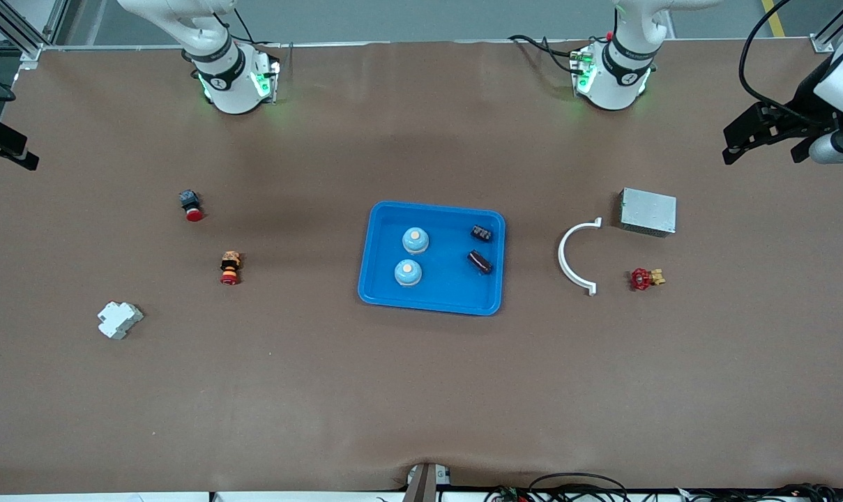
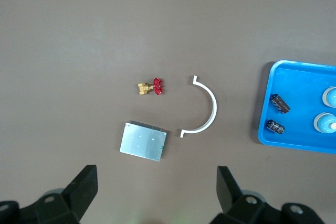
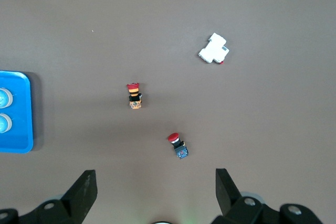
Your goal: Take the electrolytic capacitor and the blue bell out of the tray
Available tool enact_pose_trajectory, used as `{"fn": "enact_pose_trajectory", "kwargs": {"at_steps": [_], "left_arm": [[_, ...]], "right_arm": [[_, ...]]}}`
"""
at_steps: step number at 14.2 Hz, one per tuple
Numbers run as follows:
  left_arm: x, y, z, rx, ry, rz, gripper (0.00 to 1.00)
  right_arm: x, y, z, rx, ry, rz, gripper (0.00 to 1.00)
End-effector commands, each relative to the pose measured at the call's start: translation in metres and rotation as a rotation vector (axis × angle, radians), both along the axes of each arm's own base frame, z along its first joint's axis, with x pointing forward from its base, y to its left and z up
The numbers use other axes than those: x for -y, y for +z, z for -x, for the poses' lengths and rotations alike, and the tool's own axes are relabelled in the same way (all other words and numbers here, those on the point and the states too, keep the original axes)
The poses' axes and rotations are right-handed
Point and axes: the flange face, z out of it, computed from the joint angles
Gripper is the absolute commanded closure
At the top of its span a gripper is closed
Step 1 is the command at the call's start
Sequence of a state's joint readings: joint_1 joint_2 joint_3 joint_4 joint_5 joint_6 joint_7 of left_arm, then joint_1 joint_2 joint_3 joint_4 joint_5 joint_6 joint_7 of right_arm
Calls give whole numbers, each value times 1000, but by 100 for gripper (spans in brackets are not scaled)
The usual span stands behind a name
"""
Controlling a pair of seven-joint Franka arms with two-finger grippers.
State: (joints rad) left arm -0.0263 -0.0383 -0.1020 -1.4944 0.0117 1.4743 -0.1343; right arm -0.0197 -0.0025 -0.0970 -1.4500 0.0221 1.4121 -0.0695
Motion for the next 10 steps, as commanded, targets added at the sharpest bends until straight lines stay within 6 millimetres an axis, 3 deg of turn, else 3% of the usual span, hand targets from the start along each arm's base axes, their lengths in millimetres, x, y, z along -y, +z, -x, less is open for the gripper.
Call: {"fn": "enact_pose_trajectory", "kwargs": {"at_steps": [1, 10], "left_arm": [[-4, 4, 3, 0, -26, -14, 0], [-13, 3, 1, -2, -5, -16, 0]], "right_arm": [[-2, 5, 4, 14, -13, -8, 0], [3, 12, 9, 29, -22, -3, 0]]}}
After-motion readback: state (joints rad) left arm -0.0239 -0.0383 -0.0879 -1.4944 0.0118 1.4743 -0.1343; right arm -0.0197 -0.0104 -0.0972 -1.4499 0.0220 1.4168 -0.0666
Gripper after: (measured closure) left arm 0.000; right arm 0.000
